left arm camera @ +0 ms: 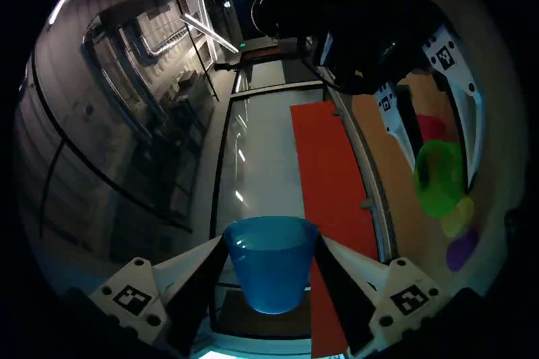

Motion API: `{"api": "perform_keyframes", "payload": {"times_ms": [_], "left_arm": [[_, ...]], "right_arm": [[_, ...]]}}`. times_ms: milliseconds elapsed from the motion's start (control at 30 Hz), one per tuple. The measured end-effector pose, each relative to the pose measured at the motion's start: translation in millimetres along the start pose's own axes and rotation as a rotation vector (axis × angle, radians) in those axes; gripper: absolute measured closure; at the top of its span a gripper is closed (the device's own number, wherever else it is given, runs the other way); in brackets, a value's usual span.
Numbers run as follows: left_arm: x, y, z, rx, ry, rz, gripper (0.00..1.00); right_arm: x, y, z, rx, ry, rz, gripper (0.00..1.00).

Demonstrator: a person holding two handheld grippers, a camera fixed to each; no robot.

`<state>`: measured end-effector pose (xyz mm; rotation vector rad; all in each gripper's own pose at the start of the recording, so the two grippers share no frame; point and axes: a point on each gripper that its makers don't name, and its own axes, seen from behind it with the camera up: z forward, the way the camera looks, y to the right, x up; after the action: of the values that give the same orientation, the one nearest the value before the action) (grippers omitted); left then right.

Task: Pour water

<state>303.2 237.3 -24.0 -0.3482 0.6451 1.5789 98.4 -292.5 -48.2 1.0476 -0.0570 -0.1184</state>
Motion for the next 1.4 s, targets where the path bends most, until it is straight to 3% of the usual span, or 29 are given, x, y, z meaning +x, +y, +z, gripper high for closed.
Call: {"api": "perform_keyframes", "payload": {"times_ms": [267, 533, 867, 1167, 1400], "left_arm": [[-3.0, -4.8, 0.7, 0.004, 0.003, -0.009, 0.12], [-5.2, -10.6, 0.1, 0.009, 0.007, -0.082, 0.13], [-16.5, -10.3, 1.8, 0.005, -0.005, -0.255, 0.12], [-31.1, -2.3, 3.3, -0.003, -0.038, -0.460, 0.12], [-34.1, 1.4, 0.8, -0.010, -0.026, -0.624, 0.12]], "right_arm": [[0.2, 1.2, 0.1, -0.003, 0.002, 0.002, 0.11], [1.5, 3.9, 0.0, -0.011, 0.005, 0.004, 0.11], [2.4, 8.7, -1.9, -0.022, 0.012, 0.010, 0.11], [3.7, 13.3, -2.4, -0.033, 0.020, 0.023, 0.11], [5.2, 15.3, -2.0, -0.039, 0.021, 0.021, 0.11]]}}
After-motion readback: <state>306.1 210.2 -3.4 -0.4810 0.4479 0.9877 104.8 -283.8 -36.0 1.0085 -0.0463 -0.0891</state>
